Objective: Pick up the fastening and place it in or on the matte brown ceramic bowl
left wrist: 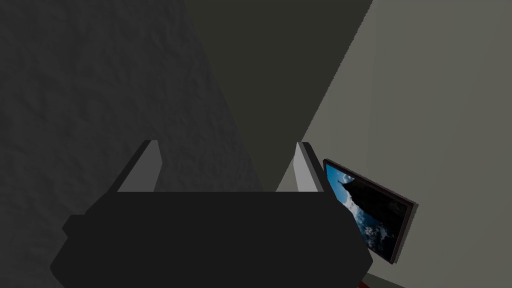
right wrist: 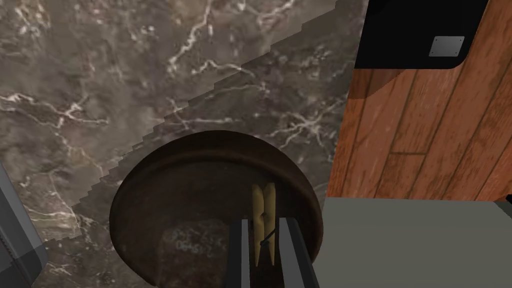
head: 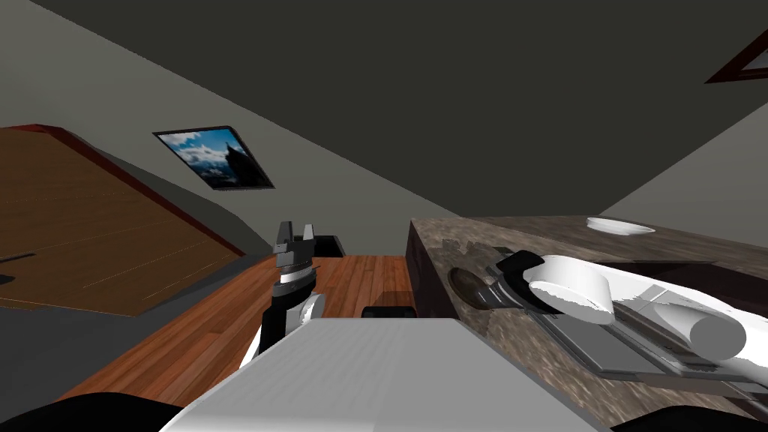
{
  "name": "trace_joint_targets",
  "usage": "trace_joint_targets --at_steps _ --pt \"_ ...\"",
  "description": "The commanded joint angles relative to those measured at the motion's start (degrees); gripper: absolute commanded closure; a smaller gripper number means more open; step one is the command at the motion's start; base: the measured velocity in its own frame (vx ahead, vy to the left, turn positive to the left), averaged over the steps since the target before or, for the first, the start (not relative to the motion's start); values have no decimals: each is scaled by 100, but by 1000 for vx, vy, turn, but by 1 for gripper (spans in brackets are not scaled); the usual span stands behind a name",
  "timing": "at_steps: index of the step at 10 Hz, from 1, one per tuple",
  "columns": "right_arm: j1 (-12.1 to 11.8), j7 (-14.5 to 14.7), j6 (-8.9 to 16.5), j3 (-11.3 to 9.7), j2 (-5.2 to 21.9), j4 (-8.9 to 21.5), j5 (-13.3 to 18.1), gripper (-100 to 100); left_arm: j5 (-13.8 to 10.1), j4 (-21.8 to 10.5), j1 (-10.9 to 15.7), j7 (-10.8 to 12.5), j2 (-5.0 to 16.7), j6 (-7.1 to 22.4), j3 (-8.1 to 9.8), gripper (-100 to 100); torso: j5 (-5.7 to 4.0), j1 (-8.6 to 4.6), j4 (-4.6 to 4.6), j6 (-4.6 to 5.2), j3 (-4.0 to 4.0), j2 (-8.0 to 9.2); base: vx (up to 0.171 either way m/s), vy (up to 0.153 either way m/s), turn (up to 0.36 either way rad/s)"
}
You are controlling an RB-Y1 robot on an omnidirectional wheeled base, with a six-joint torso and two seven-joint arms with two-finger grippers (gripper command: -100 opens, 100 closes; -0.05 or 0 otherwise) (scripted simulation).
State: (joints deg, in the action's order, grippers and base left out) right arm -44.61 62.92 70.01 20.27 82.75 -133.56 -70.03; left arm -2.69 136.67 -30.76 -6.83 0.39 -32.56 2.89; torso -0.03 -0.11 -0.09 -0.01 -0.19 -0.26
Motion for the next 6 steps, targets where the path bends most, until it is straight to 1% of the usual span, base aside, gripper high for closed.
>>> trace_joint_targets --at_steps 1,4,5,6 --pt "22 177 63 157 48 67 -215 100 0 0 0 0 0 0 0 0 0 0 0 0 0 0 62 -33 -35" --pt "111 424 154 359 152 188 -562 100 0 0 0 0 0 0 0 0 -2 -2 0 -1 1 2 62 -35 -36" --pt "160 558 199 464 204 256 -744 100 0 0 0 0 0 0 0 0 -2 -3 1 -1 2 2 69 -33 -52" --pt "179 611 215 504 224 283 -814 100 0 0 0 0 0 0 0 0 -3 -2 0 -1 0 0 66 -28 -34"
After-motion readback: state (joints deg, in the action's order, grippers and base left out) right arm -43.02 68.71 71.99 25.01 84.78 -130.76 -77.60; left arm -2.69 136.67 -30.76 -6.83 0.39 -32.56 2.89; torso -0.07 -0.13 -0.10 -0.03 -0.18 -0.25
